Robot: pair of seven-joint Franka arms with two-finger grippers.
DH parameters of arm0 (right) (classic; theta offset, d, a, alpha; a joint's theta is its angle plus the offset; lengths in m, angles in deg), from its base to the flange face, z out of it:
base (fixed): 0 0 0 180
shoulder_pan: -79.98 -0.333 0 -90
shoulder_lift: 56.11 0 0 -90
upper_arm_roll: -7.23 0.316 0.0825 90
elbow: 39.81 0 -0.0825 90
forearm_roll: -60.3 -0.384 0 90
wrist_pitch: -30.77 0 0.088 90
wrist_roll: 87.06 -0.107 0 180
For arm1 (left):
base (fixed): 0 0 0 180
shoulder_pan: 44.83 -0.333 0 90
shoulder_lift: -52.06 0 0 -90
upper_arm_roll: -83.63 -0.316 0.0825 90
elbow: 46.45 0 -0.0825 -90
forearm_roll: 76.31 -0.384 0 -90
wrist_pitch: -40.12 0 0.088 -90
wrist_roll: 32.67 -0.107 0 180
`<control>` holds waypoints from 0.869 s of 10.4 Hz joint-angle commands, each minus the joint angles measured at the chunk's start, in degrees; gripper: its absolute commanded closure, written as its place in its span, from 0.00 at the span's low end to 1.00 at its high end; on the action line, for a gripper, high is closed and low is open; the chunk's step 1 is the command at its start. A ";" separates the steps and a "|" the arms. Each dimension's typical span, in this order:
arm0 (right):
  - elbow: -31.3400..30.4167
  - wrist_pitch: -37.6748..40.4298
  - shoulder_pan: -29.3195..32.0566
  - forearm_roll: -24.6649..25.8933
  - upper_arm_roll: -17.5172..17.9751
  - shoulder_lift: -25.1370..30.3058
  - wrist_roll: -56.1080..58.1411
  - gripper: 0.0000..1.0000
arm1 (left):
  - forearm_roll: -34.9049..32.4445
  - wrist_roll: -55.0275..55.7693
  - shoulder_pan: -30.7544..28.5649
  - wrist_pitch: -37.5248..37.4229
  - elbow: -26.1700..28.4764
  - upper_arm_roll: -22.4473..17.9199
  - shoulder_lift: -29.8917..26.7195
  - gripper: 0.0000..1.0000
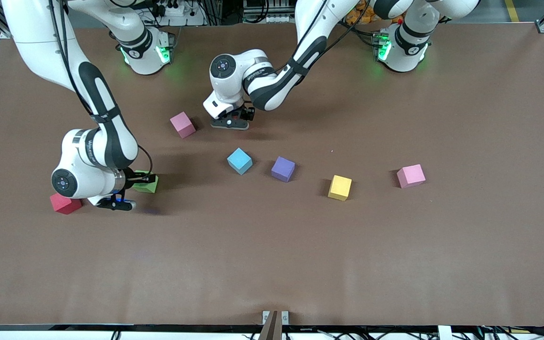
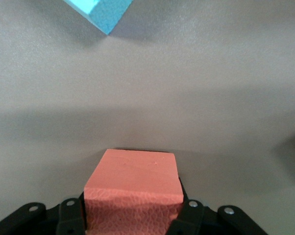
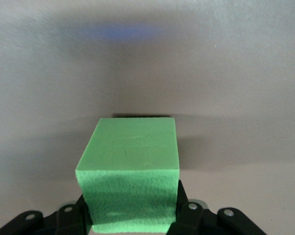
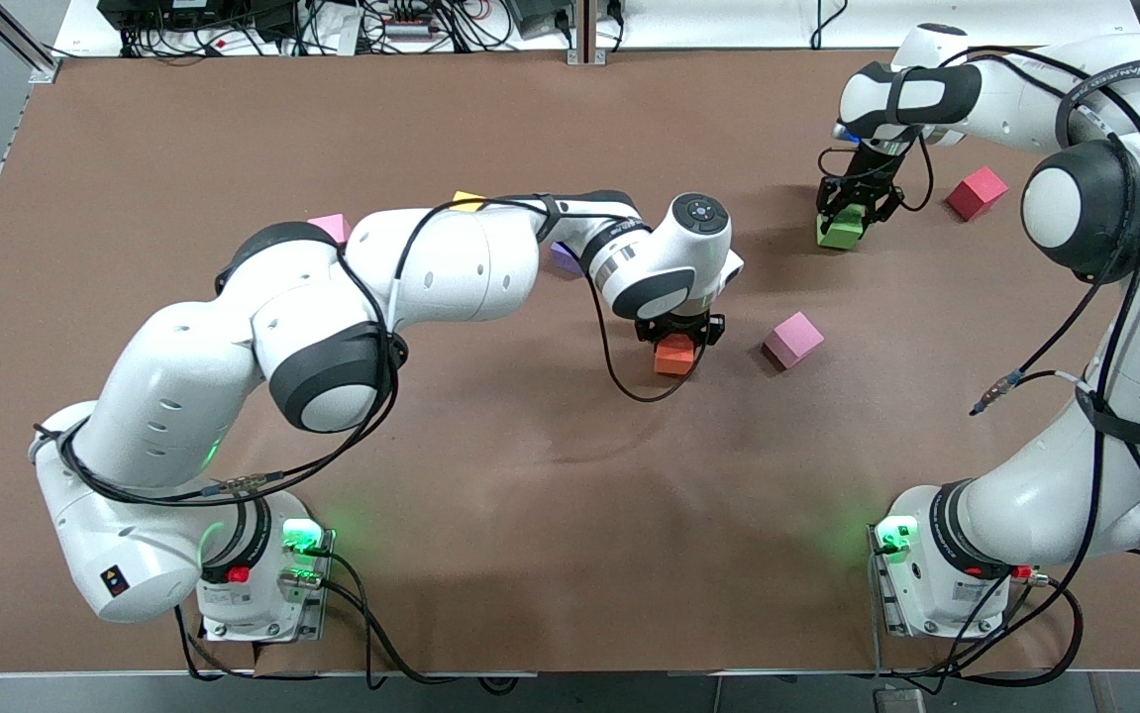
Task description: Arrange blocks into number 1
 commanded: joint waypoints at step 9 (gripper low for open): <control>-5.20 2.03 -2.15 -0.55 -0.51 14.06 -3.27 0.41 | -1.59 5.79 1.96 -0.74 -1.23 -3.71 -2.24 0.00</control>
